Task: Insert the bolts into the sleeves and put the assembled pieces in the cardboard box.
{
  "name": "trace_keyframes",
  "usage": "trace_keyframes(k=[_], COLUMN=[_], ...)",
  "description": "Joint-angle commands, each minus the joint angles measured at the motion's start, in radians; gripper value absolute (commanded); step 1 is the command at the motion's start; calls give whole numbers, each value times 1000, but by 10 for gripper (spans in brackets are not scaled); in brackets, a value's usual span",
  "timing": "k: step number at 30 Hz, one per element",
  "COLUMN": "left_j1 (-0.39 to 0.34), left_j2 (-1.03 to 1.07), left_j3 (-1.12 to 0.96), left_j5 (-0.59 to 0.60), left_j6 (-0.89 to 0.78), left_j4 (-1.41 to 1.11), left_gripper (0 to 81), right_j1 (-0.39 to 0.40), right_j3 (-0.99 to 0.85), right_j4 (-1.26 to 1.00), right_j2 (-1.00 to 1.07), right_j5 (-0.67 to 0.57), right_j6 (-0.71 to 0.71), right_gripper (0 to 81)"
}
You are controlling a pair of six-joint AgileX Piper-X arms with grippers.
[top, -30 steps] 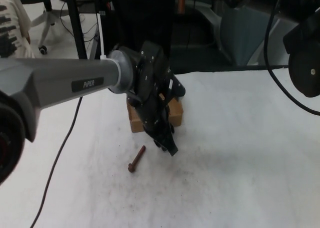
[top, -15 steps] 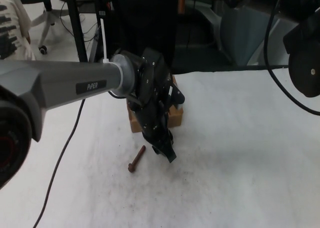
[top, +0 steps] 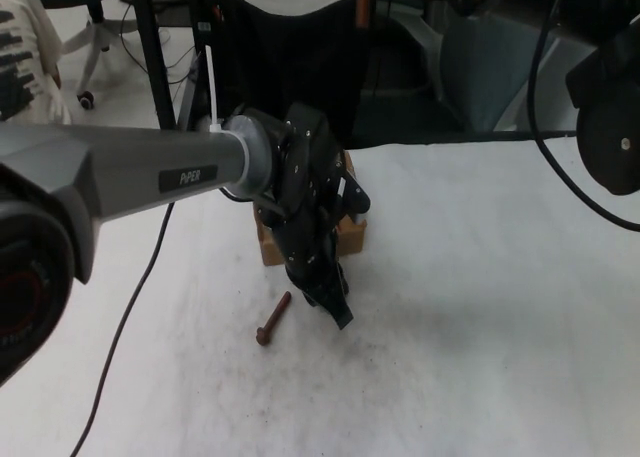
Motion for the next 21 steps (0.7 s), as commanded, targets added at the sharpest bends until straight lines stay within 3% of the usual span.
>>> trace_keyframes(k=[1,12,17,21], left_j1=[-5,-5,2,13], left_j2=[2,-17,-83,-168], left_j3=[-6,-6,-6,-6], left_j5=[0,12,152,168], left_j6=[19,24,-6,-24], left_j4=[-4,48,70,72], left_gripper=[0,0,2,2], right_j1=[-5,-15,-50,-87], right_j3=[-5,-5,-5,-5], right_j4=[-6,-6,-20,-110], right_j2=[-10,-10,-10,-10], right_j5=[-4,-4,0,0], right_j6=[4,4,13,80], right_gripper=[8,8,8,8])
